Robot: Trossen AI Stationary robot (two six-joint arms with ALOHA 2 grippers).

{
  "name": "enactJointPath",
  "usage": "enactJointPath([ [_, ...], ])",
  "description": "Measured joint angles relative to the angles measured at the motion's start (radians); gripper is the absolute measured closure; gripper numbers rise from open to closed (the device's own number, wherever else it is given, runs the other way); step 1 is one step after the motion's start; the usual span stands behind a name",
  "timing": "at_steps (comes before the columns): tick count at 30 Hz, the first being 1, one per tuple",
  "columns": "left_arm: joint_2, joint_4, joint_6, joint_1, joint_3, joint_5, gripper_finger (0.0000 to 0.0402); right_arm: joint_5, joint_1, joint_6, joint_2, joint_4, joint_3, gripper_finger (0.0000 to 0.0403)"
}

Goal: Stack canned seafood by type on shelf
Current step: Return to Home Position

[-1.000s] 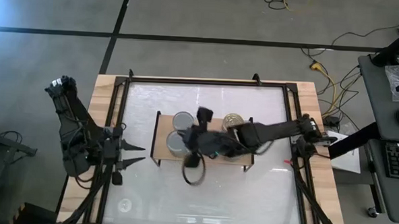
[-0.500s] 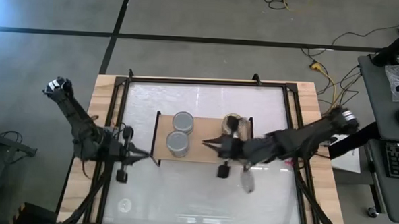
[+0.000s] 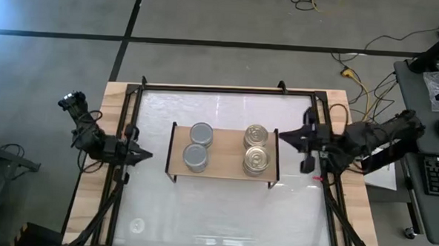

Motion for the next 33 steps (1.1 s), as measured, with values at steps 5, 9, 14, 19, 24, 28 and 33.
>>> enactJointPath([
  [5,-0.155,0.004,0.043,0.0,-0.08,0.0,0.0401,-0.003,-0.002,0.079,-0.208,-0.001,-0.158,0.039],
  [9,-0.267,0.005,0.066,0.0,-0.15,-0.003,0.0401,-0.002,-0.023,0.2,-0.316,-0.001,-0.284,0.039],
  [14,-0.256,0.016,0.082,0.004,-0.173,-0.042,0.0402,-0.016,-0.103,0.255,-0.338,0.018,-0.38,0.039],
  [19,-0.263,0.011,0.104,0.005,-0.201,-0.041,0.0401,-0.16,-0.21,0.21,-0.388,0.014,-0.408,0.039],
  [24,-0.263,0.0,0.024,0.005,-0.259,-0.041,0.0401,-0.255,-0.239,0.245,-0.435,0.031,-0.483,0.039],
  [28,-0.265,-0.003,-0.035,0.005,-0.297,-0.043,0.0401,-0.256,-0.239,0.243,-0.484,0.097,-0.596,0.039],
  [33,-0.265,-0.008,-0.031,0.005,-0.298,-0.157,0.0401,-0.257,-0.239,0.195,-0.631,0.224,-0.744,0.039],
])
